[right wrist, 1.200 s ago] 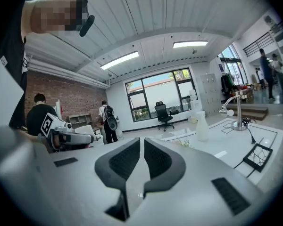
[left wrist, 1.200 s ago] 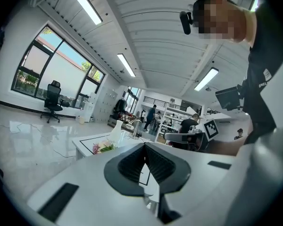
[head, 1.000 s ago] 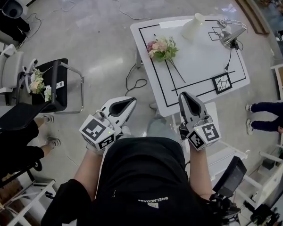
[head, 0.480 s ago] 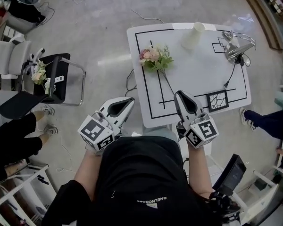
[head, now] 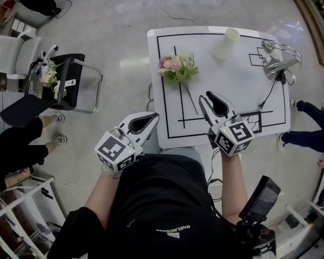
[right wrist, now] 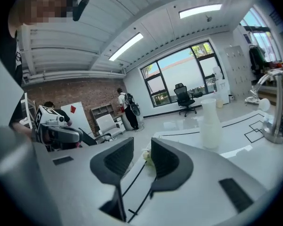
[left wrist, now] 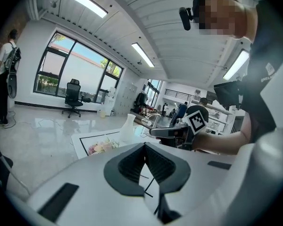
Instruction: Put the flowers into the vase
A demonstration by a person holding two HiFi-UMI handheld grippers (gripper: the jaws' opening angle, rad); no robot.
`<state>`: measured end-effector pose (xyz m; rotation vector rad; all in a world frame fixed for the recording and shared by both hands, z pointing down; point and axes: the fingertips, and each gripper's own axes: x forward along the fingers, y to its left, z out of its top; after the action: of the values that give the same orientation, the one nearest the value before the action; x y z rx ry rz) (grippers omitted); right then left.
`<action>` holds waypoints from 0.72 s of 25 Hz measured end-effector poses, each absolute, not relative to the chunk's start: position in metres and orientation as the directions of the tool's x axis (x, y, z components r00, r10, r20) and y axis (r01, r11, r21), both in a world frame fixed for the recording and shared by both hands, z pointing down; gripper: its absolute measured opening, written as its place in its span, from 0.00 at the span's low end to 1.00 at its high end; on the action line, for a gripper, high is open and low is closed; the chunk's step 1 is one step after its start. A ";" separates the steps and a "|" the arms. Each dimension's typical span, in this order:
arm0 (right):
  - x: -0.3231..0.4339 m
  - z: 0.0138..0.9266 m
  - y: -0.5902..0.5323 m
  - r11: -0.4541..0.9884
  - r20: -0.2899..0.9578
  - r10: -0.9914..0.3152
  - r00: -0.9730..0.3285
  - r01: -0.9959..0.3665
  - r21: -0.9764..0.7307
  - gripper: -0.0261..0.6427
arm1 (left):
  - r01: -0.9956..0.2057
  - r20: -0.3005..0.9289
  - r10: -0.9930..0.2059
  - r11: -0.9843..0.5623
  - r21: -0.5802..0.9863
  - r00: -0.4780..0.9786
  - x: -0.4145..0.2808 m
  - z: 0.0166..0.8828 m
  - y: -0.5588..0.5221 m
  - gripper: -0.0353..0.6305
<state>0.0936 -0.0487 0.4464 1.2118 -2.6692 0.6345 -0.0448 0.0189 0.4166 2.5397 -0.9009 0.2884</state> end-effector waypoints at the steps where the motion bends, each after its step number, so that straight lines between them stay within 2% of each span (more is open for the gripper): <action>1: 0.092 0.450 -0.057 0.596 0.318 -0.670 -0.671 -0.741 -0.309 0.19 | -0.642 0.332 -0.551 -0.693 0.329 0.765 -0.045 0.419 0.016 0.06; 9: 0.057 0.490 -0.125 0.654 0.517 -0.509 -0.688 -0.700 -0.287 0.41 | -0.636 0.328 -0.545 -0.678 0.369 0.772 -0.054 0.430 -0.016 0.06; 18: 0.017 0.563 -0.182 0.742 0.736 -0.300 -0.606 -0.634 -0.219 0.45 | -0.654 0.355 -0.550 -0.629 0.420 0.756 -0.080 0.450 -0.031 0.06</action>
<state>0.0169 -0.1824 0.5626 0.6989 -2.2368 0.6131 -0.0802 -0.0312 0.4499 2.4177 -0.9040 0.2606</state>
